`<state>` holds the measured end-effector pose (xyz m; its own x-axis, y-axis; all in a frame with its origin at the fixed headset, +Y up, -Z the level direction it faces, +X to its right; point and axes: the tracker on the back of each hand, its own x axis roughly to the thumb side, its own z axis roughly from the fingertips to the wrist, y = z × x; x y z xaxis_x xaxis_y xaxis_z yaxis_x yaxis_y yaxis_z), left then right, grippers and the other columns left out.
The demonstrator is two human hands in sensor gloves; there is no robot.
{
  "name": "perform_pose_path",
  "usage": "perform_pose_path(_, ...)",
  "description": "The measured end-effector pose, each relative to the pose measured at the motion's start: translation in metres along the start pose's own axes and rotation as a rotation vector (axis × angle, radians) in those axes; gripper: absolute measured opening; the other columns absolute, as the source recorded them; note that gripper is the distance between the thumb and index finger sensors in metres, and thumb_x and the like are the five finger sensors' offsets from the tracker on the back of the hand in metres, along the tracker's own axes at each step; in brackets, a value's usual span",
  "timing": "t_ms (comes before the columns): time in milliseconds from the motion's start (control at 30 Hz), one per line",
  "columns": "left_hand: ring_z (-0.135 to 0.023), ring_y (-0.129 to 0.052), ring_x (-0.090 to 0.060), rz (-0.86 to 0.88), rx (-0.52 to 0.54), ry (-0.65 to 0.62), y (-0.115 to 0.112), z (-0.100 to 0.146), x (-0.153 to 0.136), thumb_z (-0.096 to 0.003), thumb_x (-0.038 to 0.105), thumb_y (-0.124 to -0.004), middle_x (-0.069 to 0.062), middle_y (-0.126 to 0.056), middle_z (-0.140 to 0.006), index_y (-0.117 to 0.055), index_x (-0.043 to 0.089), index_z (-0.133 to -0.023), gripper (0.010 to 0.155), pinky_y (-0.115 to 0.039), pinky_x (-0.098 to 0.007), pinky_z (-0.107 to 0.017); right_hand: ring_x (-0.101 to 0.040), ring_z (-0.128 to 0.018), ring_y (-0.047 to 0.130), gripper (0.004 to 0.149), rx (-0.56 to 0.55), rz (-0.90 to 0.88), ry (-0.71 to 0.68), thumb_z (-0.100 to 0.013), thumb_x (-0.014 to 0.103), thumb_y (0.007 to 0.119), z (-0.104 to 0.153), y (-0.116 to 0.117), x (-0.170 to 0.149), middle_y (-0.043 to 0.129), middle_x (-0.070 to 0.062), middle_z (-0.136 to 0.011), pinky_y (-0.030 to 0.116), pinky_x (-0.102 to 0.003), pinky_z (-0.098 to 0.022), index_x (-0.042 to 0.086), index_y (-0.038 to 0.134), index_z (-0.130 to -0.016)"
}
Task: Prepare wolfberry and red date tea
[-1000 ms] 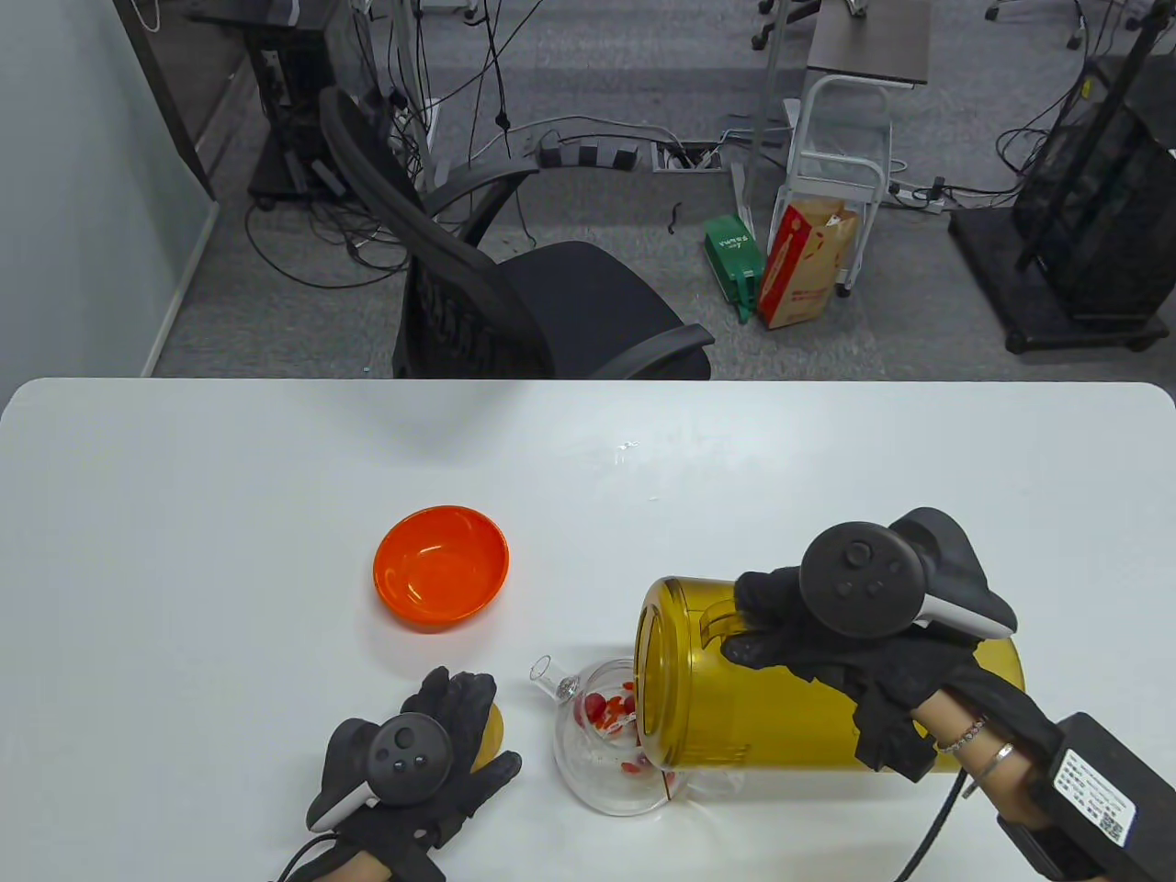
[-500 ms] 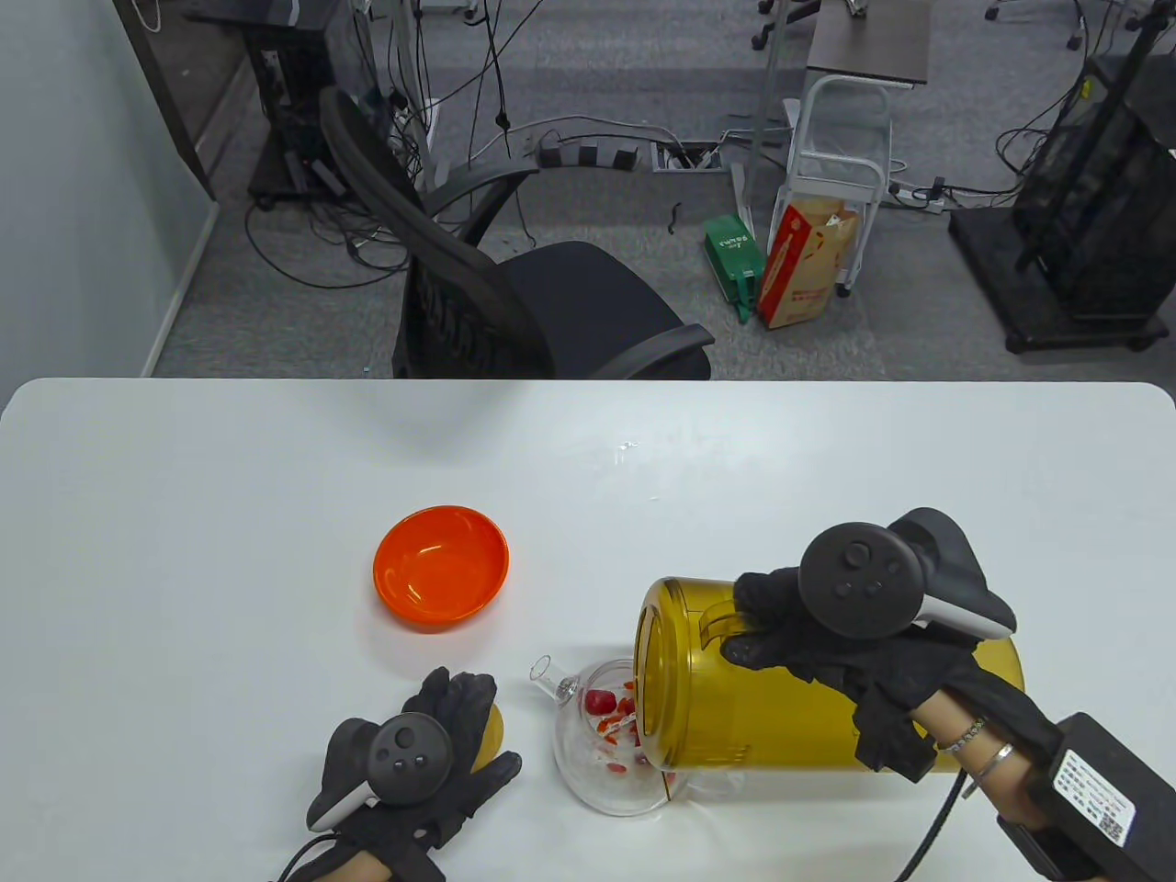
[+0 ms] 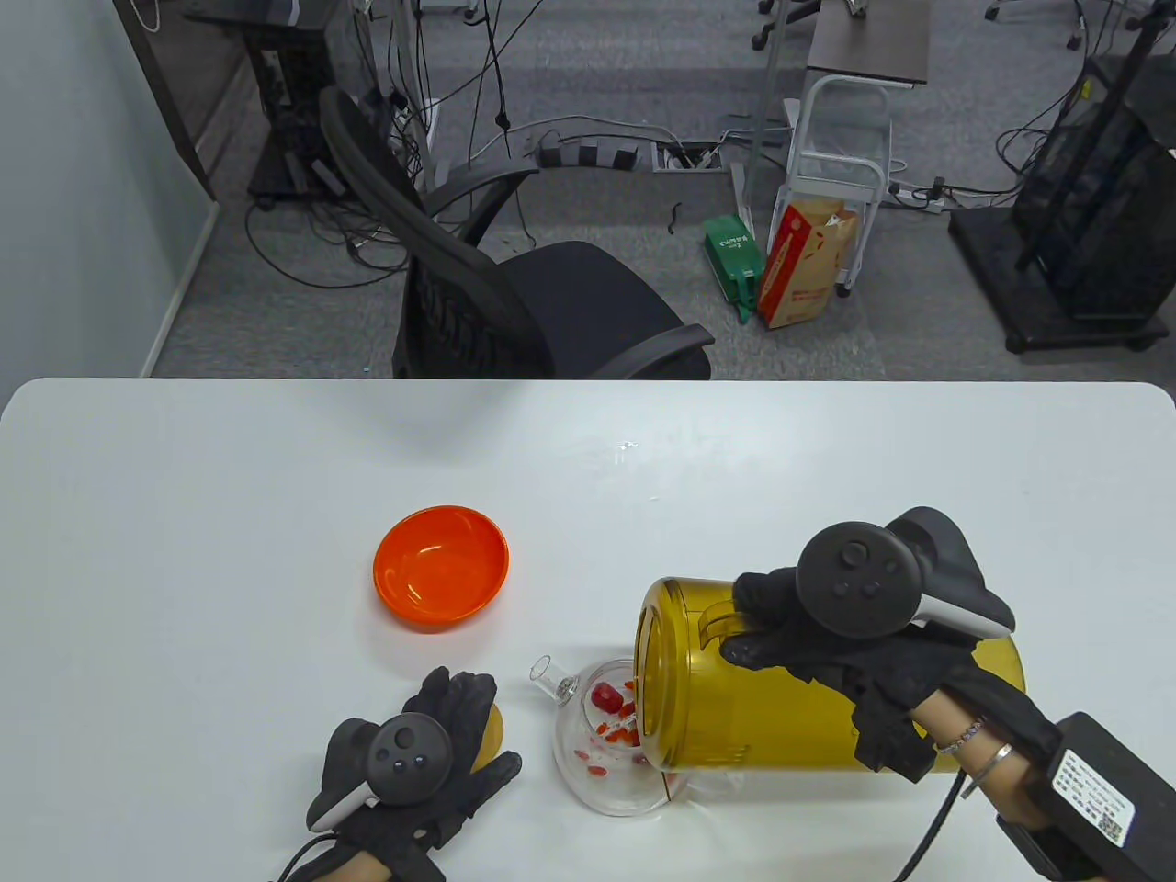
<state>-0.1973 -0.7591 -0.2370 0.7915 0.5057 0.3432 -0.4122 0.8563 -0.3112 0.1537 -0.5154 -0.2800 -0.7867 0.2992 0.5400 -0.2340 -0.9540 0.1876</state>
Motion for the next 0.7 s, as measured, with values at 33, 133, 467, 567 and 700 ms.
perform_pose_path(33, -0.104, -0.024, -0.057, 0.0, -0.001, 0.0, 0.0, 0.0, 0.0, -0.0594, 0.052, -0.067, -0.033, -0.037, -0.116, -0.028, 0.003, -0.111, 0.08, -0.03, -0.067, -0.07, -0.021, -0.019, 0.092, 0.042, 0.0, 0.002, 0.0, -0.046, 0.048, 0.085, 0.0, -0.0001, 0.0001, 0.094, -0.007, -0.039, 0.083, -0.045, -0.022, 0.013, 0.087, -0.069)
perform_pose_path(133, -0.104, -0.025, -0.057, 0.003, -0.005, 0.0, -0.0003, -0.0002, -0.0002, -0.0594, 0.052, -0.067, -0.033, -0.038, -0.116, -0.028, 0.003, -0.111, 0.08, -0.031, -0.067, -0.07, -0.021, -0.019, 0.092, 0.042, 0.0, 0.005, 0.0, -0.046, 0.048, 0.085, 0.0001, -0.0003, 0.0004, 0.094, -0.007, -0.039, 0.083, -0.045, -0.022, 0.013, 0.087, -0.069)
perform_pose_path(467, -0.104, -0.025, -0.057, 0.001, -0.005, 0.0, -0.0004, -0.0002, -0.0001, -0.0595, 0.052, -0.067, -0.033, -0.038, -0.116, -0.028, 0.003, -0.111, 0.081, -0.031, -0.067, -0.07, -0.021, -0.019, 0.092, 0.042, 0.0, 0.005, 0.0, -0.046, 0.048, 0.085, 0.0003, -0.0004, 0.0009, 0.094, -0.007, -0.039, 0.083, -0.046, -0.022, 0.013, 0.087, -0.069)
perform_pose_path(567, -0.104, -0.025, -0.057, 0.001, -0.004, 0.0, -0.0001, -0.0001, -0.0002, -0.0595, 0.052, -0.067, -0.033, -0.038, -0.116, -0.028, 0.003, -0.111, 0.081, -0.032, -0.067, -0.07, -0.021, -0.019, 0.092, 0.042, 0.001, 0.009, 0.0, -0.046, 0.048, 0.085, 0.0, -0.0005, 0.0014, 0.094, -0.007, -0.039, 0.083, -0.046, -0.022, 0.013, 0.087, -0.069)
perform_pose_path(700, -0.104, -0.025, -0.057, 0.001, 0.002, 0.0, 0.0002, -0.0001, -0.0003, -0.0594, 0.052, -0.067, -0.032, -0.038, -0.116, -0.028, 0.003, -0.111, 0.081, -0.032, -0.067, -0.07, -0.021, -0.019, 0.092, 0.042, 0.002, 0.013, -0.002, -0.046, 0.048, 0.085, -0.0003, -0.0005, 0.0021, 0.094, -0.007, -0.039, 0.083, -0.046, -0.022, 0.013, 0.087, -0.069)
